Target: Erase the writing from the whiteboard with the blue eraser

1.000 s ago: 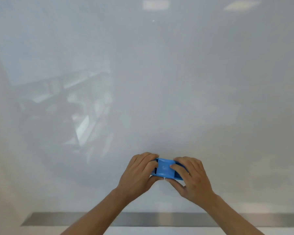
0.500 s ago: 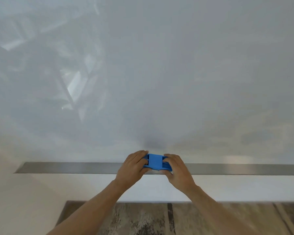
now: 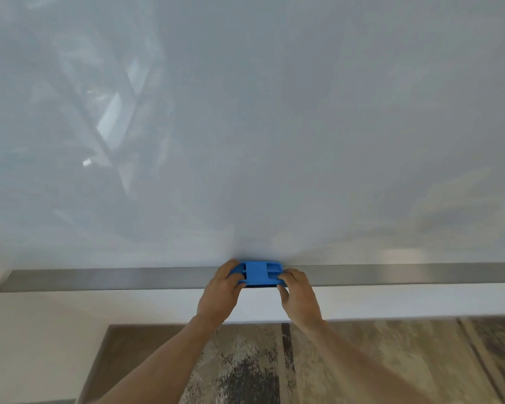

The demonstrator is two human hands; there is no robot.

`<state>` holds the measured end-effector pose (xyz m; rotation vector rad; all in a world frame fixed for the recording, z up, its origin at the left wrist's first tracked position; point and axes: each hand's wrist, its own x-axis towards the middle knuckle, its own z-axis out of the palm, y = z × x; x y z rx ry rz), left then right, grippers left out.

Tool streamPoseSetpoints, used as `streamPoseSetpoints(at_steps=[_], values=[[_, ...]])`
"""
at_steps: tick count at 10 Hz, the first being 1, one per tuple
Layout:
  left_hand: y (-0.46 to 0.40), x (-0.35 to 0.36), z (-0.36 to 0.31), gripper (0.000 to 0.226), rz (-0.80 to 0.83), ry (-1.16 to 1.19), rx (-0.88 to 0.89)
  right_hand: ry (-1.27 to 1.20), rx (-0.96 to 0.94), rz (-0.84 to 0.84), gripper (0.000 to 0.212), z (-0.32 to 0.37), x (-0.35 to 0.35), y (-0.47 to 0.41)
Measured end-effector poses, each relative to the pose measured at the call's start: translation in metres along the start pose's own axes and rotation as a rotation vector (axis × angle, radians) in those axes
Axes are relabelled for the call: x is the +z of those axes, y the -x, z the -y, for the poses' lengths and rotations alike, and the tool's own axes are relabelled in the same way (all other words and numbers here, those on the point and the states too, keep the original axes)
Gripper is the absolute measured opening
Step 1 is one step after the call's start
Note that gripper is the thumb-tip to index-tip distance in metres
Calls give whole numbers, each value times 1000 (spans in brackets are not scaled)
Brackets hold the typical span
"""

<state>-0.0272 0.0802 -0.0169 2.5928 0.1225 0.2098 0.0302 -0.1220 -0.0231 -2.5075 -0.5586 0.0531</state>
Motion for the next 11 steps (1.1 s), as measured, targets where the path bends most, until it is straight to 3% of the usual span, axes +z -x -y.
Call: streamPoseSetpoints(at_steps=[1,4,5,6,7,8,10,11], values=[[-3,4,-2,12,-26,-43,24,19,-9,26,24,-2,1,-7],[-5,9,-2,20,-58,-196,122,232,-22,14,15,-1,5,-6],[-2,11,-3,14,-2,-178,39,269,-30,17,18,-2,4,-5],[-1,12,-4,30,95,-162,-63,269,-47,-7,23,-5,-1,0],[3,10,-10,37,64,-142,-98,276,-84,-50,28,-10,-7,4],[10,3,-22,35,-74,-157,-81,275,-132,-82,35,-14,-15,8],[40,-7,-37,48,-113,-232,-43,285,-65,-56,62,-16,-30,27],[55,-9,-37,65,18,-318,-85,326,-34,-2,74,-8,-34,40]])
